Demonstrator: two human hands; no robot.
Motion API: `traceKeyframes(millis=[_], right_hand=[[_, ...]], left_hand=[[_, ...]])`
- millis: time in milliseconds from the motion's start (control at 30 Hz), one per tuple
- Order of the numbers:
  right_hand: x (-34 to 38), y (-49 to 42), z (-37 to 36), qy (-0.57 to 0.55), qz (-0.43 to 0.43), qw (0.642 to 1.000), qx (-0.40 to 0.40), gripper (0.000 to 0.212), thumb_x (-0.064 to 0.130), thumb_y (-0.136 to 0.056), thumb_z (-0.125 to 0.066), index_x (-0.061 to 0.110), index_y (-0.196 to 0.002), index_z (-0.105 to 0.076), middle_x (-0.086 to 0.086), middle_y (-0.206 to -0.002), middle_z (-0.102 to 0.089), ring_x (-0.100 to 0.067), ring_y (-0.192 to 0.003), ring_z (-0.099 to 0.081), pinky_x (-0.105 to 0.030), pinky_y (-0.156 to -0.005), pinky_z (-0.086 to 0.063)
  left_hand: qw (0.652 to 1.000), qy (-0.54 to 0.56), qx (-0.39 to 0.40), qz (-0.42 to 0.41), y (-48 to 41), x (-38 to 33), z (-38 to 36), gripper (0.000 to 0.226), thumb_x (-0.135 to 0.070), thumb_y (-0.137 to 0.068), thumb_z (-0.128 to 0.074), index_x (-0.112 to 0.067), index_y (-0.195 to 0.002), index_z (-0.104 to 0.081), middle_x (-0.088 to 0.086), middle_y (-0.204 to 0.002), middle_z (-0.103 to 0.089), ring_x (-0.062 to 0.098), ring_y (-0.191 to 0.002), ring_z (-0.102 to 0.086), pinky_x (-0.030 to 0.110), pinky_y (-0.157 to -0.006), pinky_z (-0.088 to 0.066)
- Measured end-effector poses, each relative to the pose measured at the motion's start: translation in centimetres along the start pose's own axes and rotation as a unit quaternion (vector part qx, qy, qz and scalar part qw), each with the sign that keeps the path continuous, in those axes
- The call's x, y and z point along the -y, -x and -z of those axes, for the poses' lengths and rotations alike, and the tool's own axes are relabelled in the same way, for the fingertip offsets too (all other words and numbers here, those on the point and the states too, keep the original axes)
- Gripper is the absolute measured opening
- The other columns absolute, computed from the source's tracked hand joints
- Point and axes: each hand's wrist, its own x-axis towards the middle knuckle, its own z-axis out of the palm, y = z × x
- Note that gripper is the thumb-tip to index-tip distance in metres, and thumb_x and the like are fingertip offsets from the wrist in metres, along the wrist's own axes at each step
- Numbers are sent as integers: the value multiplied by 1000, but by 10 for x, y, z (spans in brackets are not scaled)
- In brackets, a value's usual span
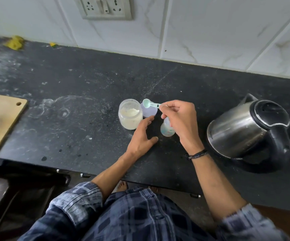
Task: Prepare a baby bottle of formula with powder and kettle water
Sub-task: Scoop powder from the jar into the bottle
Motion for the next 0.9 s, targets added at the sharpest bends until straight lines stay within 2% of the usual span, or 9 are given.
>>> traceKeyframes(millis=[100, 167, 267, 367, 533, 600, 700, 800, 900], right_hand=[[13, -12, -22, 132, 56, 989, 38, 12, 22, -91, -72, 18, -94, -83, 9, -76, -77, -12, -77, -74, -40, -77, -60], [19, -17, -36, 189, 89, 976, 55, 12, 25, -93, -72, 20, -97, -82, 5, -86, -79, -20, -84, -74, -45, -80, -59], [24, -24, -54, 248, 128, 957, 76, 12, 28, -95, -71, 21, -97, -80, 1, -90, -79, -24, -84, -73, -37, -70, -54], [25, -31, -68, 300, 136, 940, 83, 13, 29, -96, -68, 23, -99, -79, -2, -95, -78, -29, -89, -71, -31, -68, -43], [21, -40, -77, 353, 143, 919, 103, 14, 23, -96, -65, 23, -102, -78, -5, -104, -77, -34, -95, -71, -35, -71, -48], [19, -42, -78, 362, 150, 913, 111, 13, 21, -96, -65, 21, -100, -78, -4, -101, -78, -33, -92, -73, -34, -68, -49], [17, -44, -81, 373, 154, 907, 122, 13, 22, -96, -67, 21, -102, -78, -5, -101, -78, -32, -91, -72, -32, -67, -45], [18, -46, -82, 378, 157, 903, 128, 12, 23, -95, -69, 23, -102, -79, -5, -103, -78, -32, -93, -73, -33, -68, -48], [19, -47, -85, 385, 157, 899, 139, 12, 26, -94, -72, 26, -104, -80, -3, -106, -79, -30, -97, -74, -34, -71, -50]], left_hand=[[1000, -9, -6, -5, 9, 3, 4, 77, -4, -86, -74, -14, -154, -39, -1, -153, -44, 12, -139, -44, 30, -116, -37], [1000, -10, -17, -14, 14, 4, 5, 70, -3, -87, -72, -16, -149, -45, -7, -144, -49, 5, -129, -50, 24, -110, -41], [999, 0, -36, -27, 20, 1, 11, 52, -1, -87, -70, -29, -130, -59, -17, -120, -60, -8, -107, -60, 12, -93, -48], [997, -17, -53, -52, 24, -5, 22, 29, -4, -88, -65, -27, -104, -73, -12, -100, -73, 3, -91, -69, 17, -82, -53], [953, -21, -278, -115, 34, -5, 44, 19, -12, -81, -59, -10, -83, -78, -3, -80, -74, 14, -71, -66, 25, -64, -49], [932, -14, -343, -114, 33, 0, 54, 15, -3, -80, -60, -8, -83, -74, 0, -81, -70, 10, -70, -61, 20, -61, -44], [922, 16, -375, -92, 29, 6, 63, 21, 0, -78, -61, -15, -93, -68, -7, -94, -64, 10, -78, -60, 13, -65, -42], [932, 32, -353, -73, 24, 10, 62, 37, -6, -80, -64, -21, -113, -66, -16, -113, -56, 16, -96, -60, 18, -75, -49], [941, 30, -330, -65, 20, 11, 60, 45, -8, -82, -66, -24, -124, -64, -11, -123, -54, 17, -105, -59, 27, -82, -54]])
